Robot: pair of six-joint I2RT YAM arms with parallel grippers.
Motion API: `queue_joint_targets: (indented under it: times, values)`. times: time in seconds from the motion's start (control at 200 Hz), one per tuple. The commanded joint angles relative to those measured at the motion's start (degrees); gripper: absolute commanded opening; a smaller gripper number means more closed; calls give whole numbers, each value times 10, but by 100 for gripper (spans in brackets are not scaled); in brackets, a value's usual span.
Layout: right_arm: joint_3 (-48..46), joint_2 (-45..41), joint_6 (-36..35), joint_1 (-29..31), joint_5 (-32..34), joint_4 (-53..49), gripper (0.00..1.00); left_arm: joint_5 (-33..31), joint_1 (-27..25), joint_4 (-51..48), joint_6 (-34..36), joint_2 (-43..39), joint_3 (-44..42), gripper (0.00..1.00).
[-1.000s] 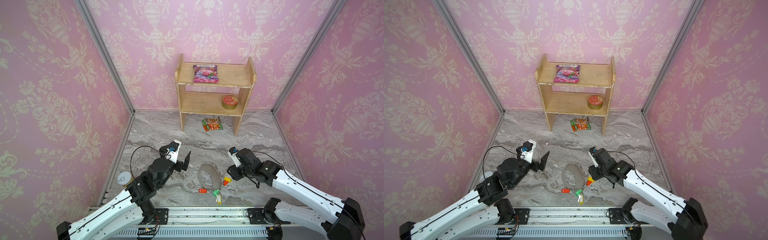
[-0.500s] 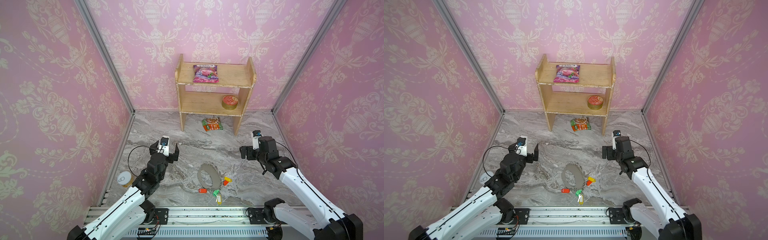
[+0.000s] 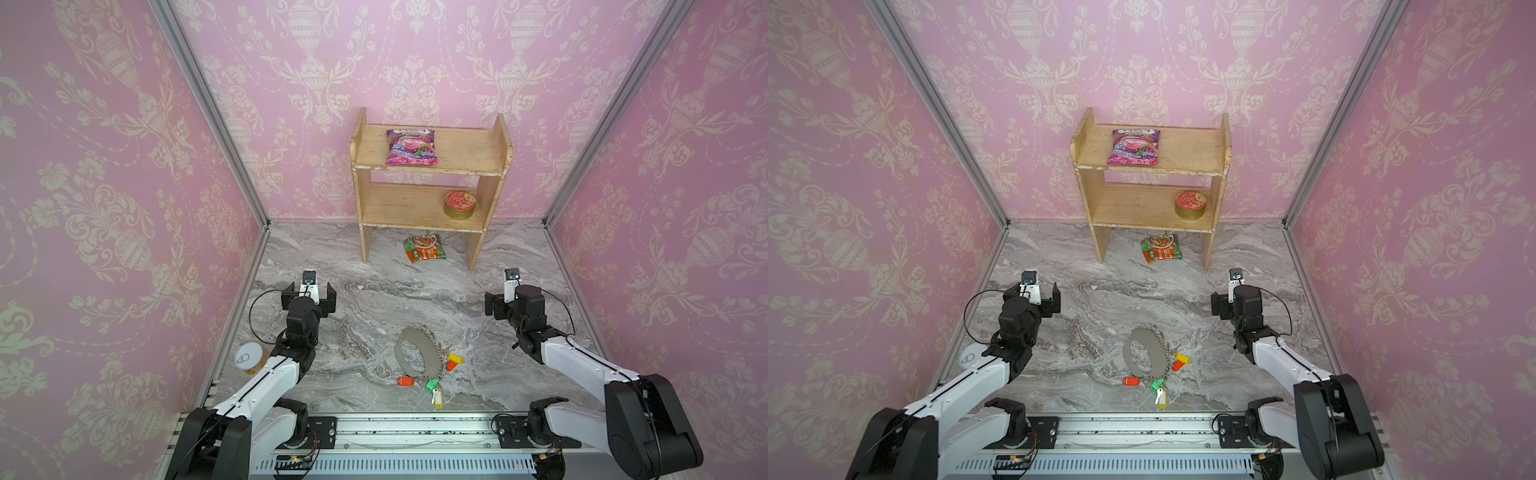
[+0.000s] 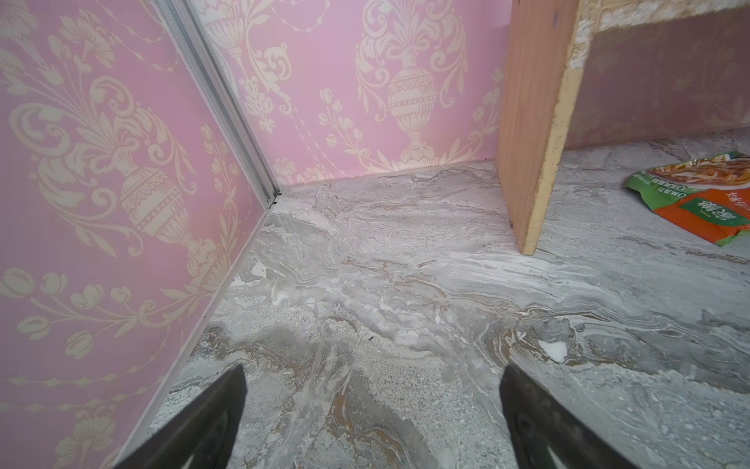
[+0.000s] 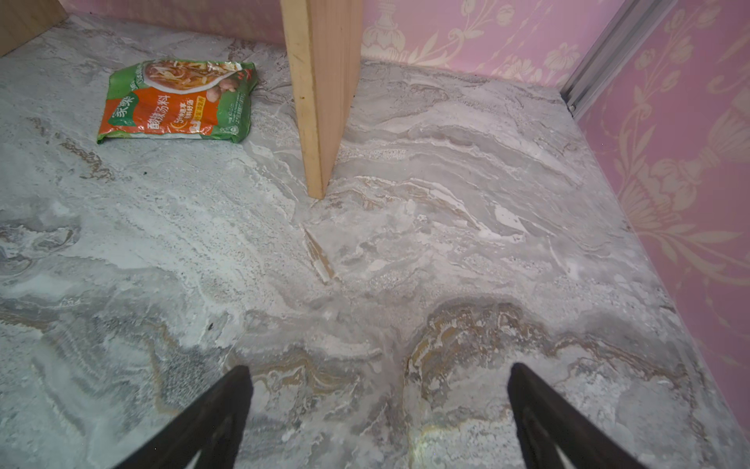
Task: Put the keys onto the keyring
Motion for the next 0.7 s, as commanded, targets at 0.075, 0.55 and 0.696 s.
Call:
queue_joint_targets:
  times: [0.075,0.55,0.696]
  values:
    - [-23,49,-30,-2,-15,145,100,105,54,86,-17,41,-15,99]
    - [-43,104,-2,-23,-49,244,100,128,64,260,-5,199,-45,99]
    - [-49,152,5,-39,-85,301,100,121,64,370,-2,275,-62,99]
